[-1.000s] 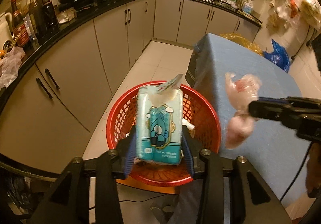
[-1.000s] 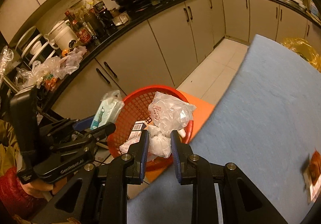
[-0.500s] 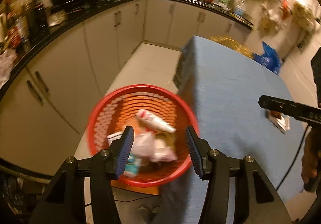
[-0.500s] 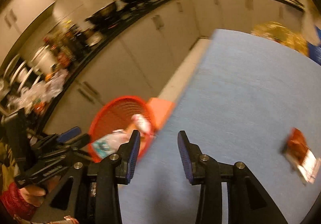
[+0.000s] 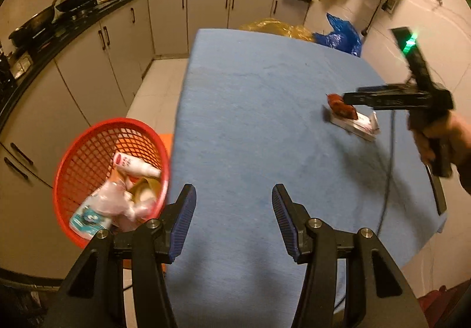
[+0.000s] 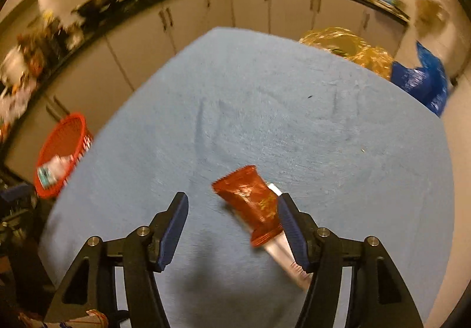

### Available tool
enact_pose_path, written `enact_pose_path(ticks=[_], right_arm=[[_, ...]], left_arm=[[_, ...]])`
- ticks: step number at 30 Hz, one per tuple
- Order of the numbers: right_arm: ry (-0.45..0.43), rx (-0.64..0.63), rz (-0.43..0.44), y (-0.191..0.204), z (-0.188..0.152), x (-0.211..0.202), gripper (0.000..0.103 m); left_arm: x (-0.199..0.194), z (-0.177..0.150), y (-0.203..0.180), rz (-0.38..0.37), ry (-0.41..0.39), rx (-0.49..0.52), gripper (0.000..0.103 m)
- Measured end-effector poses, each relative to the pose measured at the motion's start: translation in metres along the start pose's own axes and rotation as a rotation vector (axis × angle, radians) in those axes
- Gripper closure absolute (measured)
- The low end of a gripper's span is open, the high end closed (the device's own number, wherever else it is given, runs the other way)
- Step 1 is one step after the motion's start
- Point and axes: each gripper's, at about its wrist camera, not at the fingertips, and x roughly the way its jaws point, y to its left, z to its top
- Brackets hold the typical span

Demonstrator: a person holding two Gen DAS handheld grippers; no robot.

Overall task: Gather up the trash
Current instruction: 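Grasp the red snack packet with the right gripper, then grasp the white medicine box with the left gripper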

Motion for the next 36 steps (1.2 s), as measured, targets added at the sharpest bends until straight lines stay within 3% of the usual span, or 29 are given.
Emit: enact_pose_path(ticks=[4,5,6,8,14,17,20,24,30,36], right_arm=[[0.073,-0.044,-0.011,-0.014,0.001,0.033,0.037],[0.084,-0.048,-0.009,-0.017,-0.001,0.039,0.046],[0.097,-0.046,-0.002,-0.02,-0.002,0.042,0.062],[0.084,-0.025,0.021,-0.023,-0.006,0.041,0.069],[-0.002,0.063,0.097,-0.042,-0.008,0.013,0.071],[-0.005,0.064,-0.035,-0.067,-0.011,0.011,0.071],[0.038,0.162,-0.088,-0.105,-0.026,0.021,0.071],[0.066,0.21,-0.017,-0.105,-0.05,0.019,0.071],[0.082,0.27,0.201,-0.061,-0.086,0.0,0.071],[-0.009,0.331,0.158,-0.064,-0.111,-0.045,0.071]], left_arm=[[-0.001,-0.004,-0.009,0.011,0.013,-0.014,0.051],[0.0,-0.005,-0.011,0.014,0.016,-0.018,0.051],[-0.001,-0.007,-0.012,0.017,0.018,-0.021,0.051],[0.001,-0.01,-0.014,0.026,0.026,-0.032,0.051],[0.012,-0.008,-0.019,0.026,0.04,-0.074,0.05],[0.016,-0.005,-0.028,0.011,0.04,-0.069,0.05],[0.021,-0.003,-0.04,-0.006,0.046,-0.047,0.05],[0.026,-0.002,-0.054,-0.032,0.055,-0.017,0.049],[0.033,0.011,-0.078,-0.111,0.037,0.027,0.04],[0.047,0.016,-0.123,-0.239,0.04,0.171,0.037]])
